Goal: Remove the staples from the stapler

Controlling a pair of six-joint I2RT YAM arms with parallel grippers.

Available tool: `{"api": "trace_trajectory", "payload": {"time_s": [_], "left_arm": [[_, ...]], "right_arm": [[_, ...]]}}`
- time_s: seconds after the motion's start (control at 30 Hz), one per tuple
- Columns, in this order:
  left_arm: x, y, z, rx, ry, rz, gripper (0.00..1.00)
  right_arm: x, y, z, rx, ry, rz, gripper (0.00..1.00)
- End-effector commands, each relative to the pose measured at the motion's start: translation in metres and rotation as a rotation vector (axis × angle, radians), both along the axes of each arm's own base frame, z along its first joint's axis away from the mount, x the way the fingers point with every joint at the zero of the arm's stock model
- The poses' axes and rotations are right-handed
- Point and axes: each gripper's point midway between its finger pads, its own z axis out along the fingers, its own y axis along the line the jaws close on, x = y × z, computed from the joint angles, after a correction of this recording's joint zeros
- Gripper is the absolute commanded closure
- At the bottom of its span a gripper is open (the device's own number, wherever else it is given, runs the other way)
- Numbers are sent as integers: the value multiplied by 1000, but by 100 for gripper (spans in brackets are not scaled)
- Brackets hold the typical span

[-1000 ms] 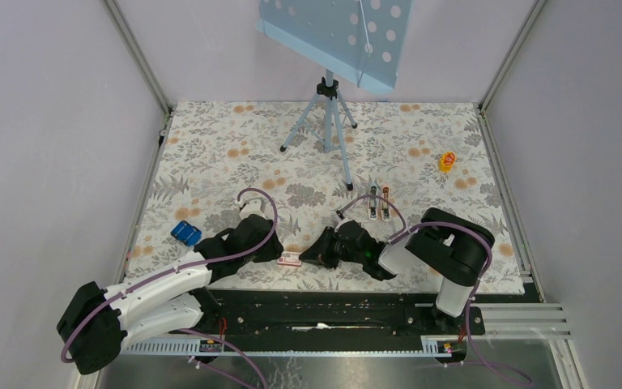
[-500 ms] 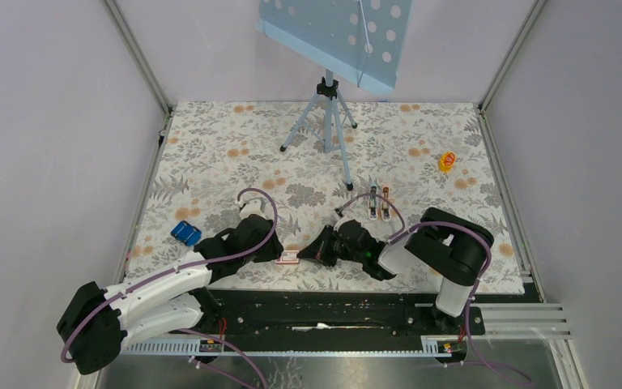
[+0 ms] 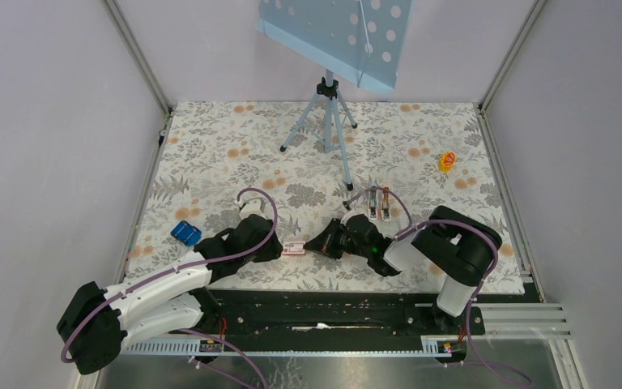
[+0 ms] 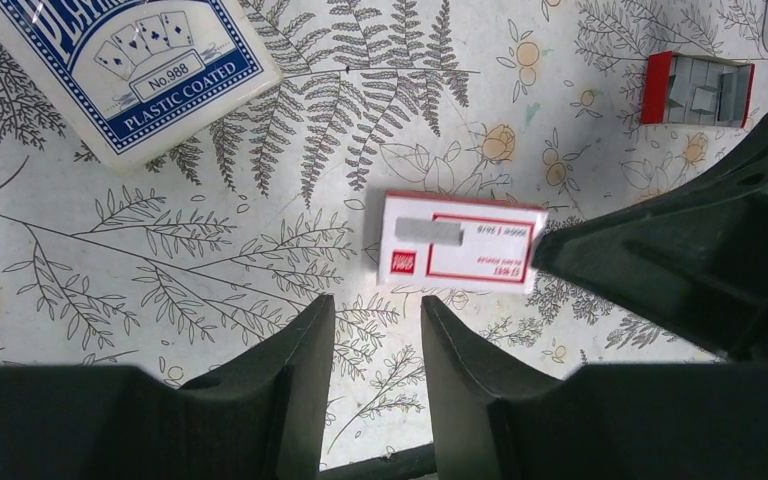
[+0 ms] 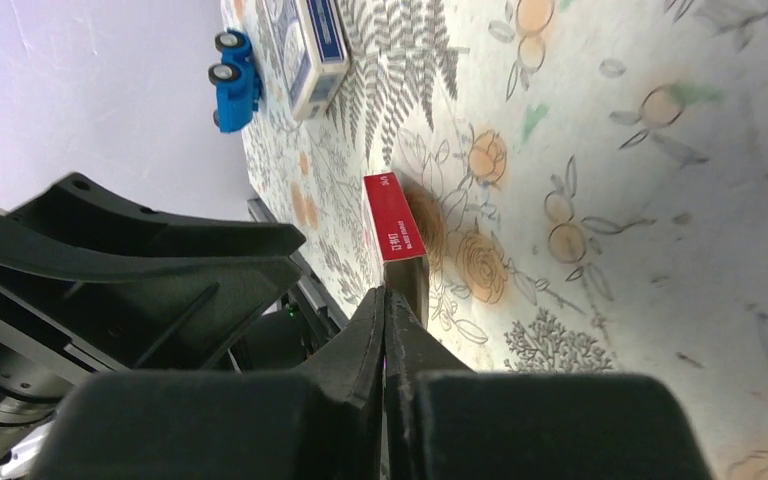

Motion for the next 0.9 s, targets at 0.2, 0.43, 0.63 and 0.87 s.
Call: {"api": "trace_trajectory", "payload": {"time_s": [0.2, 0.43, 0.63, 0.87], "left_arm": [[16, -7, 24, -17, -61, 7, 59], [18, -8, 25, -10, -64, 7, 60], [17, -7, 23, -10, -61, 9, 60], [17, -7, 23, -8, -60, 9, 60]], "right_arm": [[37, -25, 16, -27, -75, -22, 100], [50, -38, 11, -107, -59, 22, 100], [56, -48, 12, -138, -66, 10, 100], [64, -57, 16, -164, -77, 10, 86]]}}
